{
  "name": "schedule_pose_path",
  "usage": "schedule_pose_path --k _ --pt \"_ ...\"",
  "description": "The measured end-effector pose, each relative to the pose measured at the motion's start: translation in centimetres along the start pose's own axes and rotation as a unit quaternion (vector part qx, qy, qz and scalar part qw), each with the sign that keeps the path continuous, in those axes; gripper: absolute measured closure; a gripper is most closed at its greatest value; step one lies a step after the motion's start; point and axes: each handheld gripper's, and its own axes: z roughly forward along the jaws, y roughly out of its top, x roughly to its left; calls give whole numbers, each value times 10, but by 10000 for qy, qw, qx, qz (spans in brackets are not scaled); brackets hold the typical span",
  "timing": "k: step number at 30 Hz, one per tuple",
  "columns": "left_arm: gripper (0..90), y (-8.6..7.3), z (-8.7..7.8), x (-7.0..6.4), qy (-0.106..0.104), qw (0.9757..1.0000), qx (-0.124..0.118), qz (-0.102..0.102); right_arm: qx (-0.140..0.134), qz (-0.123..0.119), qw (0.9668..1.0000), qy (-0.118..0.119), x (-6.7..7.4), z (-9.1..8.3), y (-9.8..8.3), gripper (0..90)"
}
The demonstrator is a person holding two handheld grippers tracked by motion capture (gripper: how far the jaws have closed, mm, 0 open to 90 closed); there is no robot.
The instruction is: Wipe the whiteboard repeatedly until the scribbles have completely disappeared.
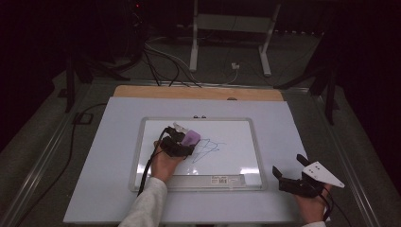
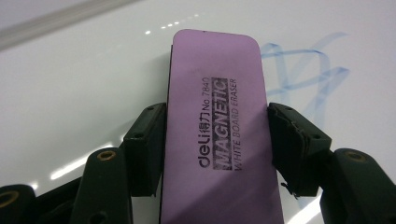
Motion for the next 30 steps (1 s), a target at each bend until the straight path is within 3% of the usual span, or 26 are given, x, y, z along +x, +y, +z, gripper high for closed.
schedule_pose_path --k 4,11,15,17,23,28,30 --pt "419 0 0 -1 11 10000 8 84 1 -1 10000 -2 1 0 0 5" --pt "419 9 3 28 524 9981 -6 -327 -4 5 10000 -8 -1 0 0 5" --pt "420 12 6 36 520 9973 5 -517 6 -14 10000 -4 0 0 0 5" --pt "419 12 5 32 483 9977 28 -470 2 -15 10000 3 0 1 0 5" --pt "419 10 5 3 201 9997 94 32 1 -3 10000 -1 0 0 0 5" --pt "419 5 4 -23 -177 9992 118 348 3 -13 10000 0 1 0 0 5" --pt "418 4 3 -29 -161 9986 100 492 8 -9 10000 -1 0 0 0 5"
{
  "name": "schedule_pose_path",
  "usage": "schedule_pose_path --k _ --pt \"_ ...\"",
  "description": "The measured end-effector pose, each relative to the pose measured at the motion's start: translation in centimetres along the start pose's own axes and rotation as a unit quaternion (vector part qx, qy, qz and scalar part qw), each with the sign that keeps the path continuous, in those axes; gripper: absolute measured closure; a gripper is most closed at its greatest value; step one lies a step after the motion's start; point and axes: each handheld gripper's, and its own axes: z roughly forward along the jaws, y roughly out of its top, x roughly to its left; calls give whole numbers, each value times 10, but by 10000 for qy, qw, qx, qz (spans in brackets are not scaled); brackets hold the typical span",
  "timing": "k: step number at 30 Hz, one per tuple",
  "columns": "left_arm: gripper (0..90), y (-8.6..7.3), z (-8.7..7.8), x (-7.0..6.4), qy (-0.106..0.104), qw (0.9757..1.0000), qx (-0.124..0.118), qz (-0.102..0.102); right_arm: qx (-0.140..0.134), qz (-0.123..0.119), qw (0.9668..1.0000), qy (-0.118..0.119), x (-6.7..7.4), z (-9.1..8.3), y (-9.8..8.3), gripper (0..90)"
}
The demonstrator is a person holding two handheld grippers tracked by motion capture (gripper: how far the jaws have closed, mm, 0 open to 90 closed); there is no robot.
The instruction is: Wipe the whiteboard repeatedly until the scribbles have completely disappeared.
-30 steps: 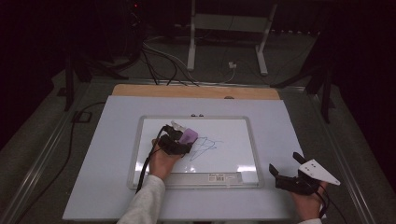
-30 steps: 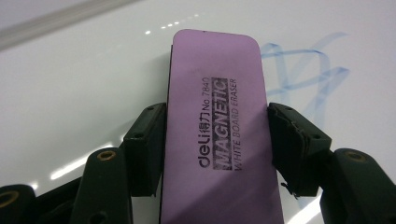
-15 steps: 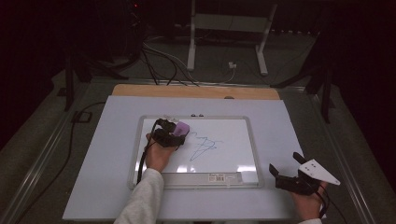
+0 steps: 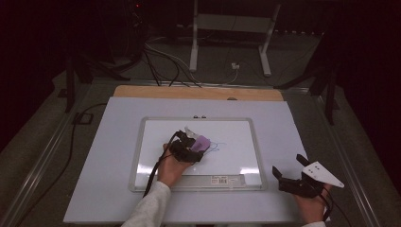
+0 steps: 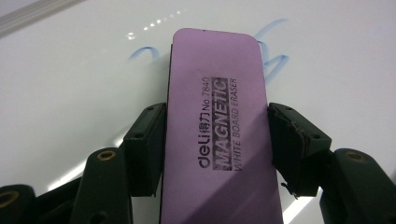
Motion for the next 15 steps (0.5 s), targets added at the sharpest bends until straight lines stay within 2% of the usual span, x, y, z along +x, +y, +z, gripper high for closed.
schedule_pose_path --k 1,3,5,11,13,15 --pt "419 0 0 0 7 10000 -12 27 0 -1 10000 -1 0 0 0 5" --pt "419 0 1 4 -8 10000 -35 -45 -4 5 10000 -6 0 -1 0 5" --pt "419 2 3 13 77 9997 -55 -205 -4 5 10000 -9 0 -1 0 5" --pt "419 8 5 42 606 9968 -41 -527 11 14 10000 -28 -1 0 0 5" --pt "419 10 6 50 624 9958 -30 -673 17 17 10000 -34 -1 0 -1 5" --pt "419 9 7 54 529 9953 -31 -806 14 19 10000 -31 -1 0 0 5"
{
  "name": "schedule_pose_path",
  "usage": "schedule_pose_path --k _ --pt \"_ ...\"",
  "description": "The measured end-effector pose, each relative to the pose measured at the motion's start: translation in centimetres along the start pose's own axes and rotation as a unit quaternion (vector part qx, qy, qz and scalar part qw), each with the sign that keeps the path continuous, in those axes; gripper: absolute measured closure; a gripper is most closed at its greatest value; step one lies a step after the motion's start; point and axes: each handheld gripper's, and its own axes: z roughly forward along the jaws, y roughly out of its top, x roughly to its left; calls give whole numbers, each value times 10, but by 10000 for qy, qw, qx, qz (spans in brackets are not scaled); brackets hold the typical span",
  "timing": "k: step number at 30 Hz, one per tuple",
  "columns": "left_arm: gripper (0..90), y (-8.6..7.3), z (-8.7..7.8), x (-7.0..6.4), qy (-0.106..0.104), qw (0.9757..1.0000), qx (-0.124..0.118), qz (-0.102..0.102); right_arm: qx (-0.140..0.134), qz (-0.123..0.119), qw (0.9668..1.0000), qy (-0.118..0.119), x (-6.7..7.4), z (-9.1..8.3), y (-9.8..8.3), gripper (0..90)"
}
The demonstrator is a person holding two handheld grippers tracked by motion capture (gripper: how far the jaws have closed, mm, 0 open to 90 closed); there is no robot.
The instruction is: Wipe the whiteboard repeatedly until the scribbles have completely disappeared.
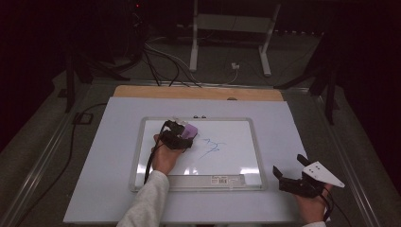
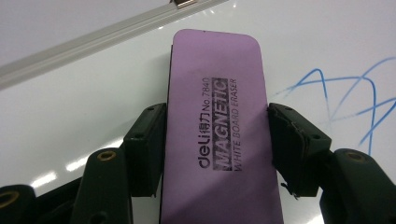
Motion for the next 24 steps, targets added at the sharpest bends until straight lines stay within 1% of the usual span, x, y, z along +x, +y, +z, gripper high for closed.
schedule_pose_path --k 2,4,8,11,13,14,15,17,19,22,24 --pt "419 -1 -1 -2 -10 10000 38 19 2 -2 10000 1 0 0 0 5" --pt "419 -3 -4 -8 -65 9999 79 106 0 3 10000 1 0 0 0 5" --pt "419 -13 -10 -32 -259 9991 86 334 -4 -2 10000 4 0 0 0 5" --pt "419 -22 -15 -55 -442 9974 69 571 -4 -13 10000 3 1 0 0 5" --pt "419 -25 -18 -65 -538 9962 72 677 0 -9 10000 4 1 0 0 5" --pt "419 -27 -19 -70 -522 9957 60 763 -2 -12 10000 4 1 0 0 5" --pt "419 -28 -20 -74 -441 9954 33 844 -3 -8 10000 4 1 0 0 5" --pt "419 -28 -19 -73 -436 9957 18 817 -5 -6 10000 0 1 0 0 5" --pt "419 -25 -17 -66 -384 9969 -12 689 -14 -1 10000 -5 1 -1 0 5" --pt "419 -19 -13 -52 -220 9985 -3 498 -14 0 10000 -9 0 -1 0 5" --pt "419 -14 -10 -39 -65 9993 10 356 -15 3 10000 -11 0 -1 0 5"
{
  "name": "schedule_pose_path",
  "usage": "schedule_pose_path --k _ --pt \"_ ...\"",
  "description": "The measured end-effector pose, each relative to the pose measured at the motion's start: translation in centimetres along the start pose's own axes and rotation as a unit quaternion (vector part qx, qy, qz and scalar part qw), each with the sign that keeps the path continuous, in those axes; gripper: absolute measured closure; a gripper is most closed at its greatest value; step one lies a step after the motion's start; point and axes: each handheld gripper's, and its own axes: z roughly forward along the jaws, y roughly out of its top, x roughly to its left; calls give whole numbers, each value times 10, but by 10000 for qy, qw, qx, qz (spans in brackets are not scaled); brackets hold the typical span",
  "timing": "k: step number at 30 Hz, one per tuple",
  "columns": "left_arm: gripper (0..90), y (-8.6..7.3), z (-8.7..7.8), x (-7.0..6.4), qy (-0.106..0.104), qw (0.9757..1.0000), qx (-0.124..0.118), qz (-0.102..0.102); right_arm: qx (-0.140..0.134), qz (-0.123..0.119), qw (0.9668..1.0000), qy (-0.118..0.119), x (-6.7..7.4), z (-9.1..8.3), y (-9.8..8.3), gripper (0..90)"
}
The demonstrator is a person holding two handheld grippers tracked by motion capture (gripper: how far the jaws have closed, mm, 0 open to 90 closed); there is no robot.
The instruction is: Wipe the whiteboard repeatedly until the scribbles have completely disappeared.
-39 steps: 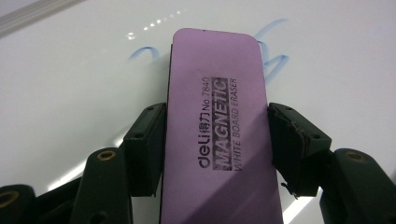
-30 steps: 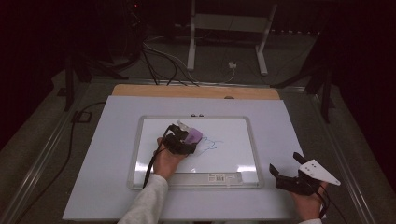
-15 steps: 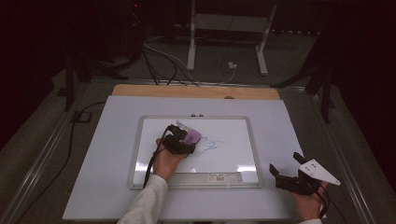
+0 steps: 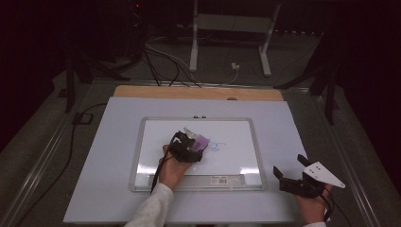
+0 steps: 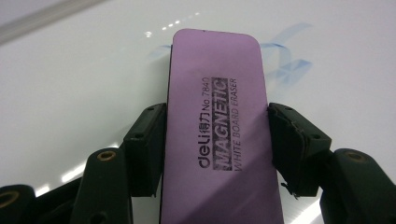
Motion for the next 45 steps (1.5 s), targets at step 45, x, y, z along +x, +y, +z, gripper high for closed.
schedule_pose_path --k 45 --pt "419 30 22 25 296 9974 167 -629 15 -1 10000 10 0 1 0 5"
